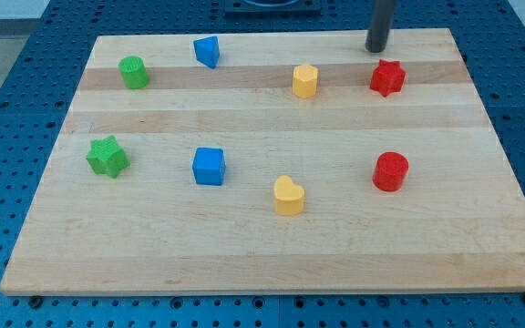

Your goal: Slide the red star towards the red circle

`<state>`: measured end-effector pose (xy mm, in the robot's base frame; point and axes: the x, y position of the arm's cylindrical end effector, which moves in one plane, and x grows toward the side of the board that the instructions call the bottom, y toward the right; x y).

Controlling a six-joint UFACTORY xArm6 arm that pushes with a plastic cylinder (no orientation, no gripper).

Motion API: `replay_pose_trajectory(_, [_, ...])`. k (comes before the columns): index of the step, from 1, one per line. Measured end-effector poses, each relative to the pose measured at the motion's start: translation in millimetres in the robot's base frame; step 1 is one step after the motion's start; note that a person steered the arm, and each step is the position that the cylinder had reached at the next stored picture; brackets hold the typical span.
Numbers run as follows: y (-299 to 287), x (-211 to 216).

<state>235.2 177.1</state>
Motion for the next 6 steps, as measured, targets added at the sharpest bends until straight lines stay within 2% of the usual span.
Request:
replay_pose_trajectory(2, [3, 13])
replay_pose_trajectory(3, [3, 65])
replay_pose_trajectory(6, [3, 150])
